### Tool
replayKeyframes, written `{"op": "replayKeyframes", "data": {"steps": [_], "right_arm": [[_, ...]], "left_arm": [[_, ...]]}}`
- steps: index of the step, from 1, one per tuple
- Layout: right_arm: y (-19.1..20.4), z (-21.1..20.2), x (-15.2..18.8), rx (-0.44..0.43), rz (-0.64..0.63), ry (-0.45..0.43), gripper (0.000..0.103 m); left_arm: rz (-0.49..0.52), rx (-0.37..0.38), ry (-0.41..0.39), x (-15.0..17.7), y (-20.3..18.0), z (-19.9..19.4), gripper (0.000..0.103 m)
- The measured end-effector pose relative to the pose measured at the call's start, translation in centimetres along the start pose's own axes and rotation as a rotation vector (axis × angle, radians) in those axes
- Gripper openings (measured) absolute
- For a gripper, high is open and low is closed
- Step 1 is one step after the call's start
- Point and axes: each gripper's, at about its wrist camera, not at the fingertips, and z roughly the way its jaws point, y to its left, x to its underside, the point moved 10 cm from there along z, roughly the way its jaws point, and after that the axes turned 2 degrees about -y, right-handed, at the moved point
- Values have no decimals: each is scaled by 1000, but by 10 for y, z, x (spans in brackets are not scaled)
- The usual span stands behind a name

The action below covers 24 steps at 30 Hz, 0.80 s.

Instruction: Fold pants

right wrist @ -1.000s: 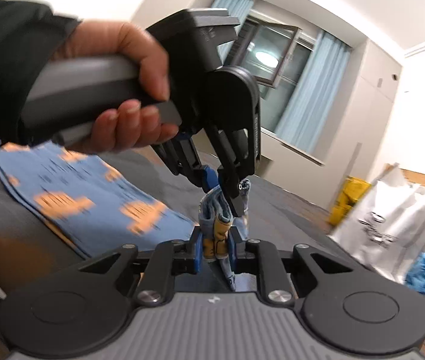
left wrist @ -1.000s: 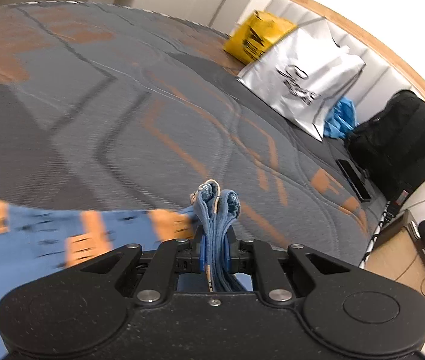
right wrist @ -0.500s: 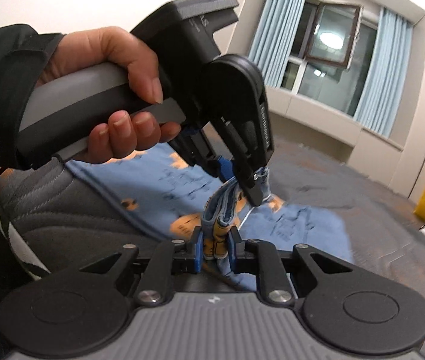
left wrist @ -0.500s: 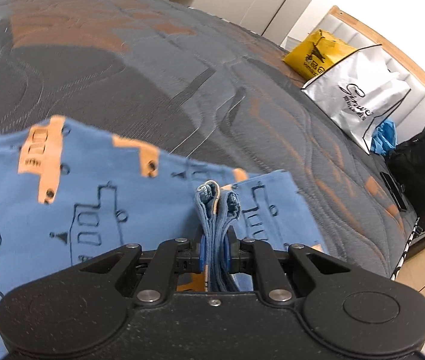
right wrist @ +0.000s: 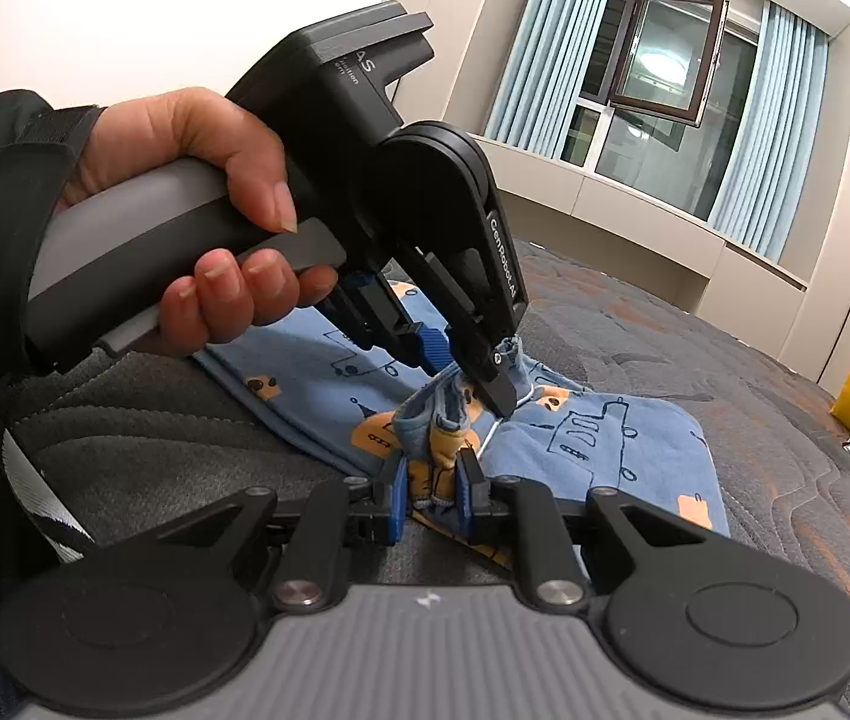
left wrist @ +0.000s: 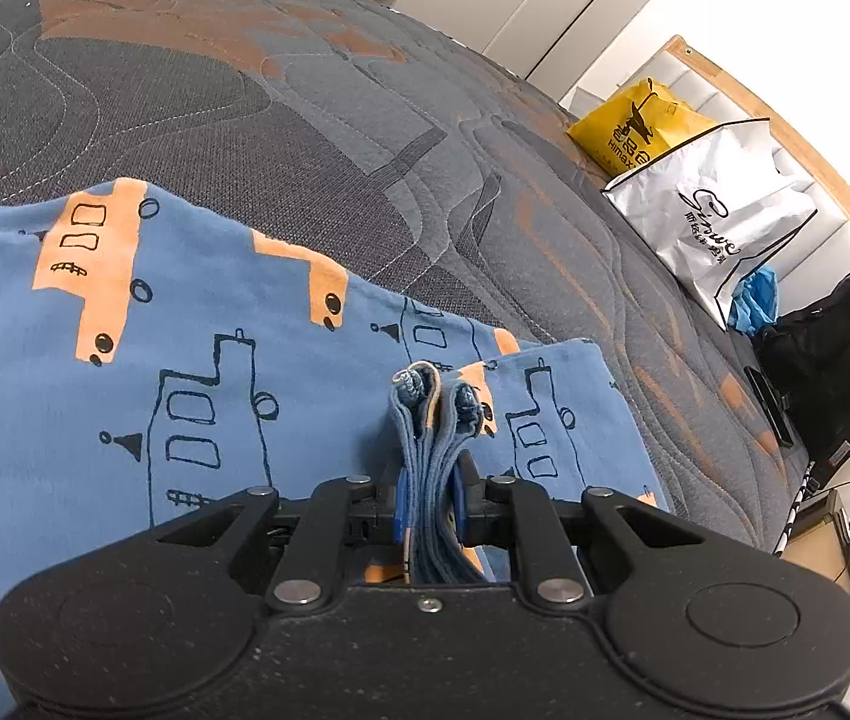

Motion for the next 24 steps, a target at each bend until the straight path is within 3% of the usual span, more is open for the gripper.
{"op": "replayKeyframes", "data": {"steps": [8, 14, 24], "right_arm": [[-2, -2, -1, -2, 26, -12, 19], [3, -7, -27, -44, 28, -59, 19], [54, 20, -58, -221, -10, -47, 19]], "left_arm": [[9, 5, -21, -7, -7, -10, 12], [76, 3, -76, -26, -10, -45, 12], [58, -123, -69, -30, 64, -81, 12]]}}
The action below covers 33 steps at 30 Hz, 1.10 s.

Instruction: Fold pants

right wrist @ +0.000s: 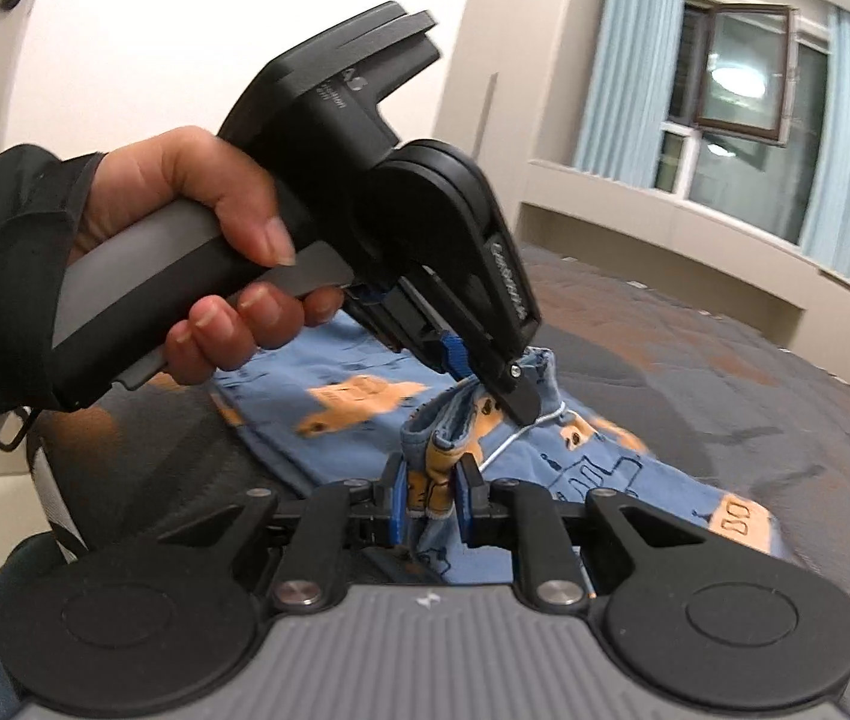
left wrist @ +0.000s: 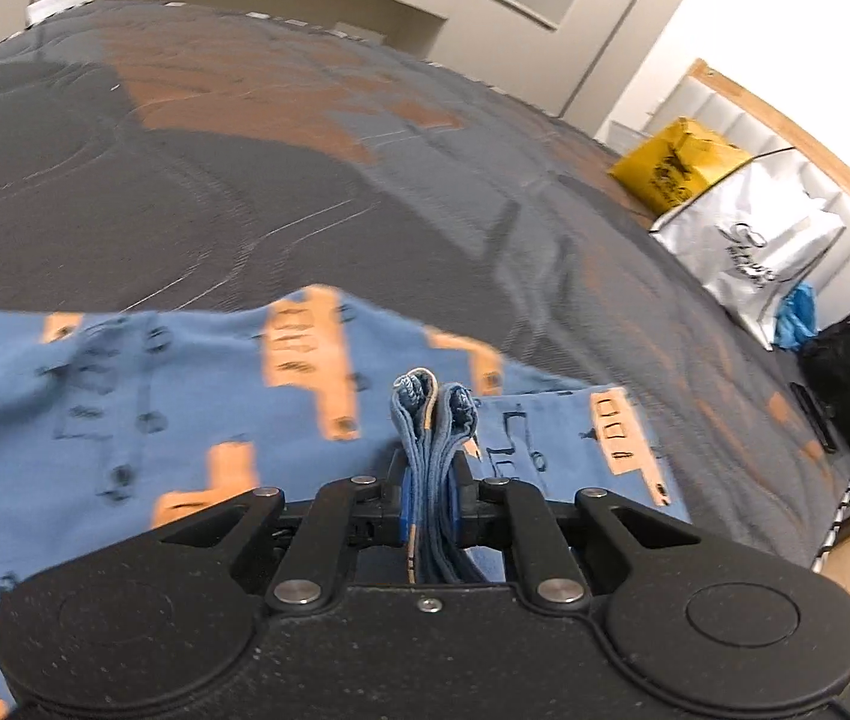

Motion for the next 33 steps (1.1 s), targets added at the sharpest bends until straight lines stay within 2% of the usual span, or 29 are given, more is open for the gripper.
{"op": "replayKeyframes", "data": {"steps": [4, 11, 12, 13, 14, 15, 16, 17, 19, 21, 22, 24, 27, 30, 33], "right_arm": [[15, 19, 6, -26, -9, 50, 19], [24, 19, 10, -16, -17, 45, 24], [25, 18, 10, -22, -11, 39, 34], [23, 15, 11, -28, -1, 31, 52], [21, 11, 10, -28, 5, 25, 59], [16, 8, 12, -22, 4, 18, 66], [11, 5, 14, -6, -9, 18, 69], [5, 3, 16, 18, -23, 19, 71], [-14, -8, 21, 90, -40, 12, 90], [-38, -19, 24, 160, -24, 0, 98], [-51, -23, 24, 195, -14, -6, 102], [-79, -30, 24, 277, -5, -24, 103], [-120, -24, 24, 391, -21, -4, 103], [-151, -4, 25, 418, -48, 16, 103], [-167, 26, 26, 413, -123, 55, 103]], "left_arm": [[-36, 30, 7, 9, 20, 8, 15], [-40, 60, -20, 11, 21, 5, 22], [-41, 51, -31, 10, 22, 3, 29], [-37, 41, -44, 9, 21, 0, 40], [-32, 27, -60, 8, 21, -3, 48], [-32, 4, -84, 6, 22, -8, 67], [-34, -20, -110, 3, 25, -13, 82], [-33, -55, -147, 0, 28, -18, 87], [-19, -120, -190, -4, 30, -25, 94], [0, -173, -215, -6, 27, -29, 100], [16, -198, -231, -5, 23, -30, 102], [63, -253, -260, -3, 13, -29, 102], [143, -359, -278, 2, 6, -22, 102], [238, -501, -256, 9, 8, -11, 102], [272, -552, -254, 13, 15, -5, 103]]}}
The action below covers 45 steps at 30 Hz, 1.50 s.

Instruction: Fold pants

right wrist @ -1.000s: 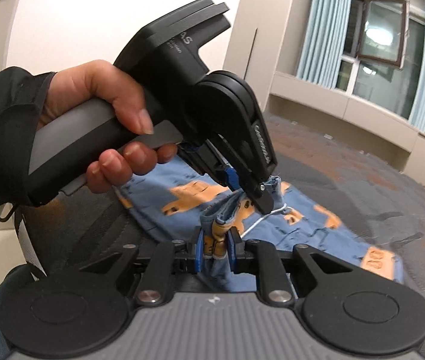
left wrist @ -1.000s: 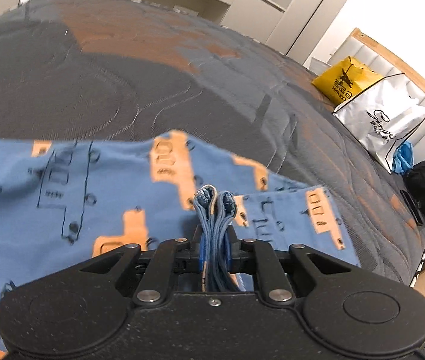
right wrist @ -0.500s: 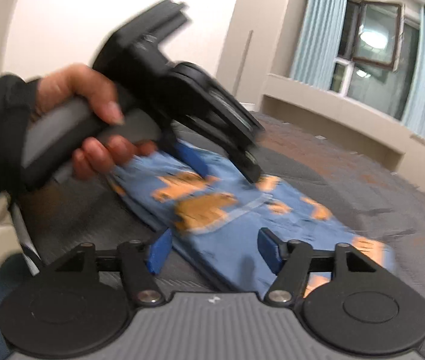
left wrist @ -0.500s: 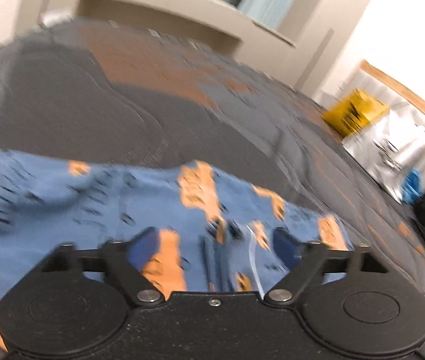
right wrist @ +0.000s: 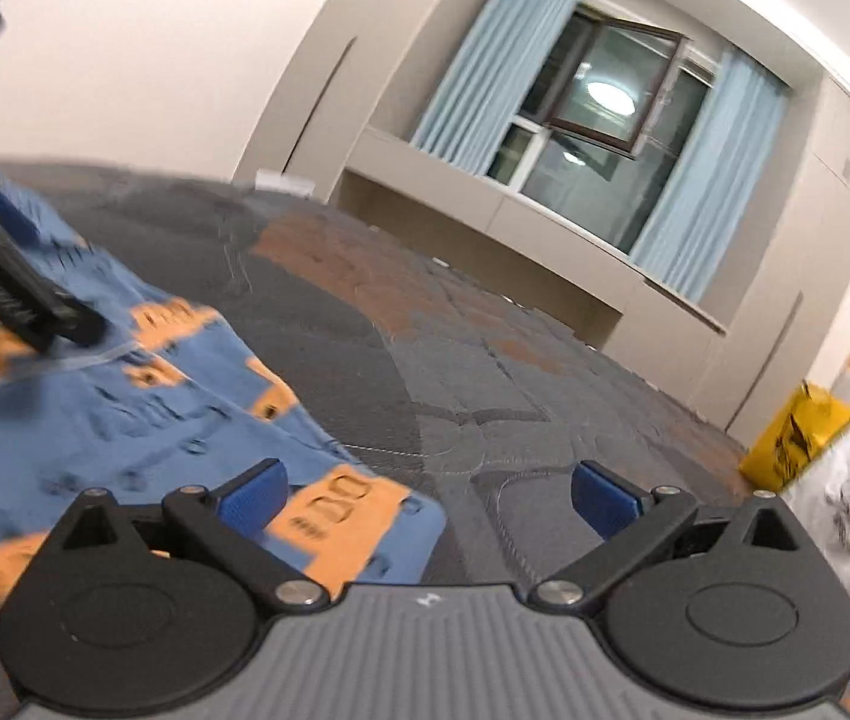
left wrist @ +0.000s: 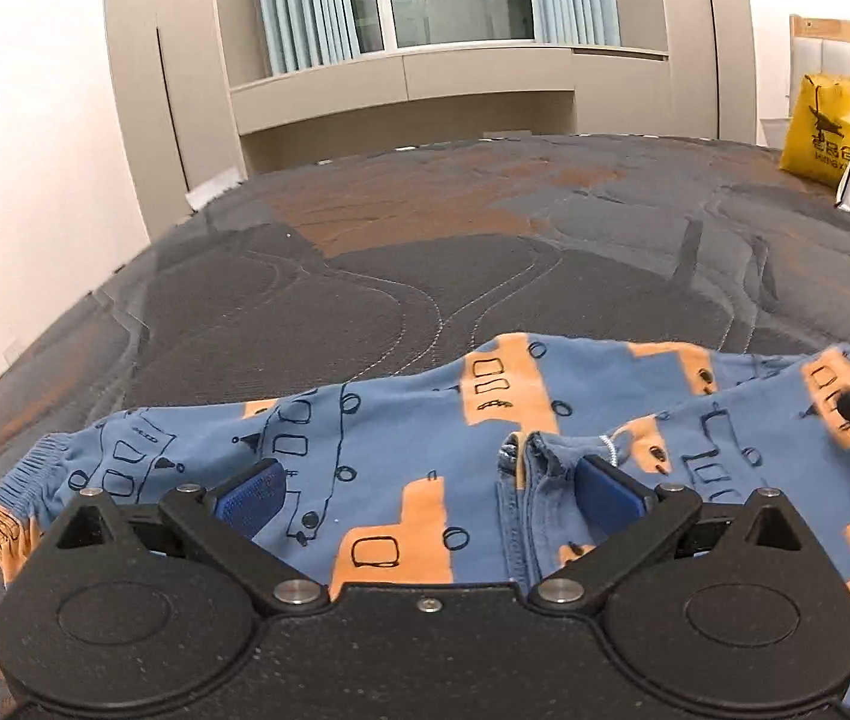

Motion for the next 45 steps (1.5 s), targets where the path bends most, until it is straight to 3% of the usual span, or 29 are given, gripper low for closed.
{"op": "replayKeyframes", "data": {"steps": [5, 9, 14, 20, 23, 25, 32, 38, 41, 45], "right_arm": [[-9, 50, 16, 53, -105, 71, 103], [-27, 59, 27, 76, -36, 88, 103], [-41, 24, 29, 157, -57, 53, 103], [-24, -41, 37, 108, -15, 15, 103], [-9, -40, 56, 99, -29, 75, 103], [-9, -44, 52, 139, -58, 50, 103], [-4, -44, 55, 152, -70, 56, 103], [-4, -48, 50, 160, -47, 36, 103], [8, -47, 26, 76, 27, -3, 103], [47, -30, -14, -36, -12, -53, 103]], "left_arm": [[-134, 37, 28, 10, 13, 5, 103], [-192, 72, 38, 12, 19, 4, 103], [-175, 24, -8, 16, 16, -18, 102], [-231, 8, -31, 40, 20, -45, 102], [-236, 1, -41, 45, 21, -50, 102], [-233, -2, -29, 45, 21, -47, 103], [-291, 23, -55, 45, 30, -57, 102], [-459, -46, -140, 55, 88, -94, 102], [-561, -72, -162, 62, 128, -101, 102], [-646, -103, -159, 67, 172, -90, 102]]}}
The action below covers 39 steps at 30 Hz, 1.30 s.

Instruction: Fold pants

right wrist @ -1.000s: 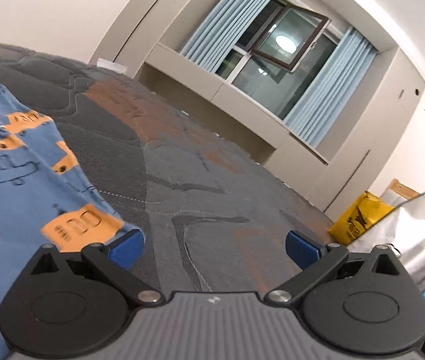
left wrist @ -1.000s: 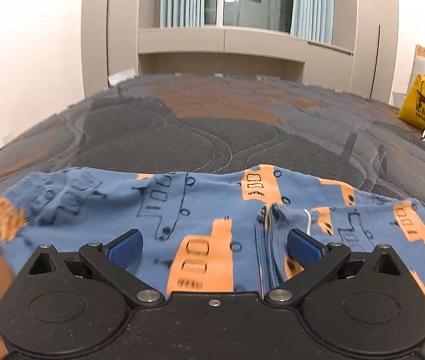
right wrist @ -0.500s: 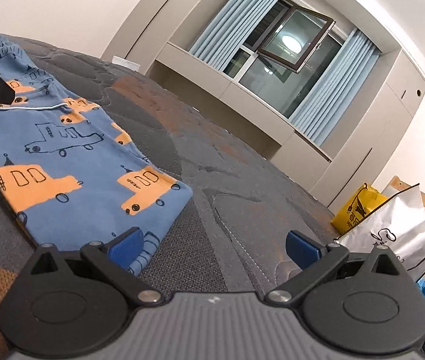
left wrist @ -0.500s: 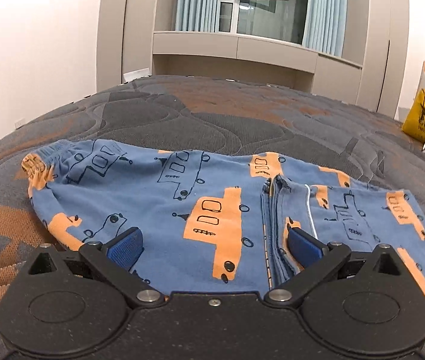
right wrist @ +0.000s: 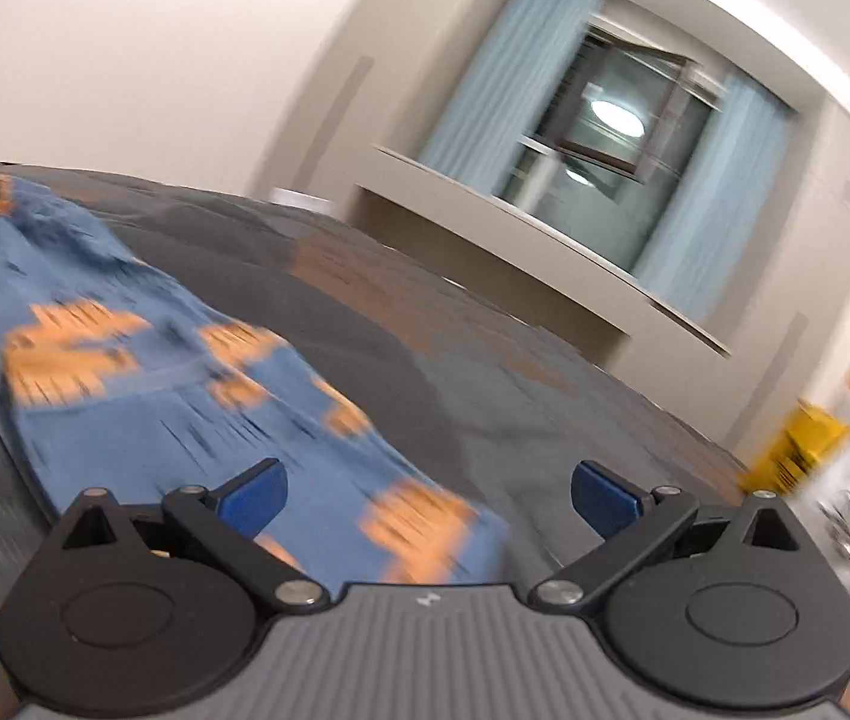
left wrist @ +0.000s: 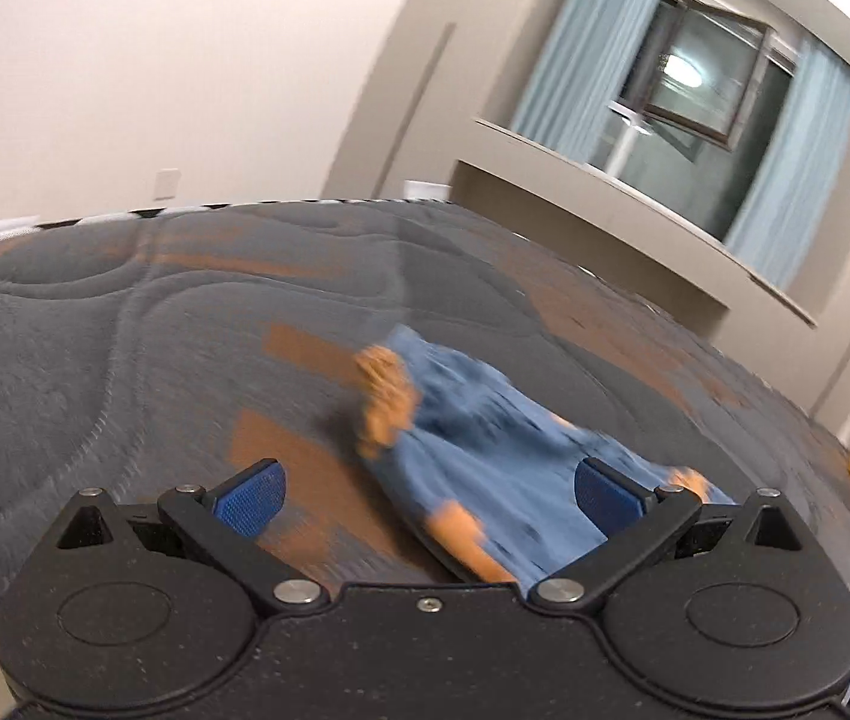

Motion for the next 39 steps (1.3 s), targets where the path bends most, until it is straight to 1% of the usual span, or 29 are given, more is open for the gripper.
{"op": "replayKeyframes", "data": {"steps": [2, 4, 8, 11, 13, 15, 17, 20, 21, 23, 24, 25, 26, 27, 30, 33, 36, 39], "right_arm": [[21, 13, -17, -42, -33, -14, 103], [38, 26, -30, -66, -53, -21, 103], [57, 45, -44, -61, -73, -21, 103], [67, 56, -45, -46, -103, -12, 103], [72, 59, -42, -40, -125, -6, 103], [73, 62, -42, -44, -119, -8, 103], [72, 63, -40, -52, -107, -5, 103], [74, 62, -40, -43, -120, -12, 103], [74, 62, -40, -42, -121, -14, 103], [74, 63, -39, -46, -116, -12, 103], [73, 63, -39, -48, -113, -12, 103], [73, 63, -38, -49, -111, -12, 103], [73, 62, -39, -47, -113, -13, 103], [73, 62, -38, -46, -114, -15, 103], [74, 62, -38, -43, -115, -19, 103], [74, 62, -38, -43, -115, -19, 103], [73, 61, -38, -48, -106, -21, 103], [64, 54, -42, -65, -48, -52, 103]], "left_arm": [[-30, -4, 19, -8, 13, 15, 102], [-62, 8, 38, -16, 21, 30, 102], [-85, 53, 41, -32, 23, 47, 102], [-123, 108, 66, -31, 20, 59, 102], [-121, 127, 67, -29, 17, 62, 100], [-118, 147, 69, -28, 14, 63, 99], [-136, 172, 79, -26, 12, 62, 99], [-164, 171, 75, -25, 13, 63, 95], [-171, 164, 75, -25, 13, 64, 91], [-172, 156, 83, -22, 13, 65, 79], [-173, 156, 90, -21, 13, 66, 64], [-175, 158, 106, -18, 12, 68, 45], [-182, 149, 118, -16, 15, 70, 36], [-198, 145, 127, -15, 18, 73, 23], [-247, 157, 123, -15, 24, 73, 18], [-240, 162, 105, -19, 20, 73, 16], [-215, 185, 71, -28, 3, 65, 15], [-147, 225, 35, -41, -29, 51, 15]]}}
